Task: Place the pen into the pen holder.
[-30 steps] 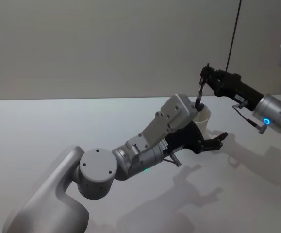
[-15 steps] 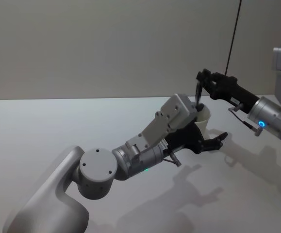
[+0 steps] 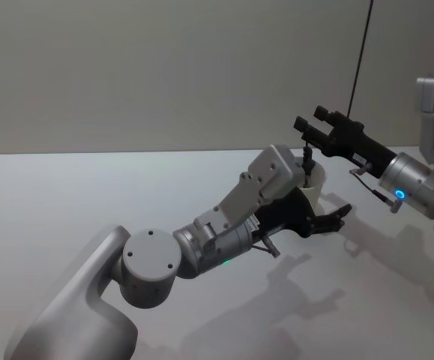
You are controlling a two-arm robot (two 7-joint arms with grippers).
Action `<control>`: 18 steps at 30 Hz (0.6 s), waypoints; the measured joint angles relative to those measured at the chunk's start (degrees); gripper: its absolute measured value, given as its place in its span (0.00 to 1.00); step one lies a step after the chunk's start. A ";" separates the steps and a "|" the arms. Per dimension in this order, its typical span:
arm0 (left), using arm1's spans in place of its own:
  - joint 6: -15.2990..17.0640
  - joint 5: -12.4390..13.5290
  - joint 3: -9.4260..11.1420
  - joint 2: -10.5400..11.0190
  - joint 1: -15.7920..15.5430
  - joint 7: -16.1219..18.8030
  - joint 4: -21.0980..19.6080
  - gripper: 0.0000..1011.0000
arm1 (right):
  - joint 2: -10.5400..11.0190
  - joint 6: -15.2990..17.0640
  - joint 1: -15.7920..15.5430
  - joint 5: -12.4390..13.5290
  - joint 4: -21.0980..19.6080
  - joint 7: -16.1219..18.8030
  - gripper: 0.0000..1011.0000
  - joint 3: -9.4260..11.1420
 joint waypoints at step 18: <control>0.00 0.00 0.00 0.00 0.00 0.00 0.00 0.99 | 0.18 0.38 -0.51 0.56 -1.00 -0.21 0.99 0.39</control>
